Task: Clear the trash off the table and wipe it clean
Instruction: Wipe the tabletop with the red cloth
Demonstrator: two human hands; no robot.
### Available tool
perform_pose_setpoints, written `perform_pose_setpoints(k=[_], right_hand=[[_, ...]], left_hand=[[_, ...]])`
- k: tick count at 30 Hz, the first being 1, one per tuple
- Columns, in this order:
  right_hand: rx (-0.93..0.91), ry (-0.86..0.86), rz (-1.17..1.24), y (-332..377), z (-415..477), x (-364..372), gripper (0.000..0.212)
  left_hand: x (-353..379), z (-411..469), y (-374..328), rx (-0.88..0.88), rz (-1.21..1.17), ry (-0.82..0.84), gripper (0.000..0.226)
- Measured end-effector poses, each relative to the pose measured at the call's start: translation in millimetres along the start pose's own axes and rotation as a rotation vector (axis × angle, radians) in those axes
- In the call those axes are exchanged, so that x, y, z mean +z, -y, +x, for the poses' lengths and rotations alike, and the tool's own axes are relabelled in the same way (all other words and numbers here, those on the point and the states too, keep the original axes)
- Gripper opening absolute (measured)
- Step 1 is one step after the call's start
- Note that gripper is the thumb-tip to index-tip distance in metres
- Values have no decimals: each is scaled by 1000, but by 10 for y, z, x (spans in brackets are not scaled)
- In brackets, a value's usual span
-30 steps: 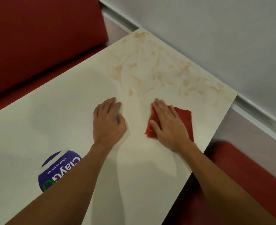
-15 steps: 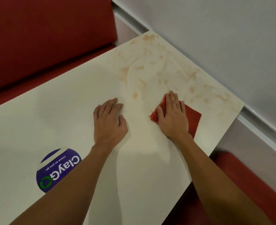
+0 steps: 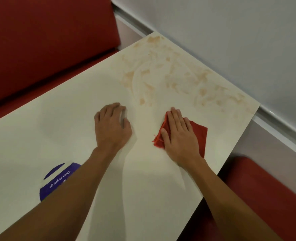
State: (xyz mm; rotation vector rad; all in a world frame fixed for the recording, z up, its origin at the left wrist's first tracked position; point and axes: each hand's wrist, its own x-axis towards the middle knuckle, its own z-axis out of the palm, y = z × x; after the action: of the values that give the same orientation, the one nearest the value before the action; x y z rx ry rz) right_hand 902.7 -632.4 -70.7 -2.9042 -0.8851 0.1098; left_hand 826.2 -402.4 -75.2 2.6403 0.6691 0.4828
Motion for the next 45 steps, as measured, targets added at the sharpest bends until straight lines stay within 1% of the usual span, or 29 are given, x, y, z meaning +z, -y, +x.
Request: perform_pose_setpoints(k=[4, 6, 7, 8, 11, 12, 13, 16, 17, 18, 19, 21, 23, 24, 25, 27, 29, 30, 31, 33, 35, 36, 37, 39, 41, 42, 43, 44, 45], right_hand=[[169, -32, 23, 108, 488, 62, 73], [217, -32, 63, 269, 769, 52, 75], [194, -24, 67, 357, 846, 36, 75], [128, -11, 60, 423, 848, 19, 75], [-183, 32, 27, 401, 432, -49, 72], [-213, 49, 33, 304, 289, -72, 73], [-171, 45, 26, 195, 226, -74, 73], [175, -13, 30, 157, 541, -49, 76], [248, -37, 42, 267, 734, -32, 78], [264, -39, 58, 394, 898, -22, 79], [224, -34, 56, 509, 990, -9, 78], [26, 4, 39, 624, 901, -18, 73], [-156, 30, 20, 510, 546, -38, 70], [-176, 34, 18, 392, 397, -47, 69], [-134, 20, 18, 271, 346, -48, 69], [63, 5, 26, 166, 523, -48, 72], [237, -23, 51, 301, 892, -18, 76], [258, -29, 69, 427, 1045, -8, 77], [218, -29, 73, 564, 1131, -12, 76], [-8, 9, 45, 747, 1037, -3, 72], [-213, 45, 22, 695, 685, -43, 68], [-246, 54, 27, 580, 529, -64, 68], [-222, 44, 26, 433, 462, -69, 68], [-52, 12, 18, 238, 590, -68, 70], [119, -16, 22, 311, 928, -22, 74], [156, -26, 35, 425, 1073, 6, 75], [137, -28, 36, 552, 1176, 28, 75], [61, -15, 27, 645, 1220, 39, 75], [-63, 10, 16, 685, 1198, 33, 73]], left_hand=[[-41, 264, 247, 9, 15, 11, 48], [-13, 251, 295, 29, 17, 5, 47], [-4, 235, 302, 27, 12, 4, 48], [-1, 225, 306, 23, 6, 4, 50], [-12, 232, 308, 25, 8, 12, 53], [-20, 236, 306, 25, 13, 13, 53], [-29, 234, 303, 22, 17, 16, 53], [-33, 233, 289, -1, 3, 32, 52], [-31, 235, 288, -7, -2, 36, 52], [-27, 238, 295, -11, -5, 37, 52], [-28, 233, 299, -15, -6, 37, 53], [-41, 236, 303, -18, -11, 36, 54], [-50, 239, 308, -16, -25, 37, 53], [-48, 242, 308, -19, -31, 37, 52], [-43, 247, 305, -24, -35, 42, 51], [-44, 247, 309, -42, -37, 52, 50], [-38, 258, 304, -49, -43, 46, 50], [-36, 260, 303, -50, -47, 41, 50], [-33, 257, 304, -50, -50, 35, 50], [-36, 249, 322, -46, -43, 24, 50], [-41, 249, 323, -35, -39, 24, 50], [-43, 249, 322, -36, -43, 23, 49], [-39, 251, 318, -43, -54, 21, 48], [-34, 255, 310, -59, -70, 10, 48], [-23, 254, 309, -62, -73, 1, 48], [-18, 254, 308, -58, -73, -3, 48], [-13, 255, 308, -54, -73, -8, 48], [-10, 252, 311, -50, -73, -15, 48], [-7, 251, 311, -49, -74, -26, 48]])
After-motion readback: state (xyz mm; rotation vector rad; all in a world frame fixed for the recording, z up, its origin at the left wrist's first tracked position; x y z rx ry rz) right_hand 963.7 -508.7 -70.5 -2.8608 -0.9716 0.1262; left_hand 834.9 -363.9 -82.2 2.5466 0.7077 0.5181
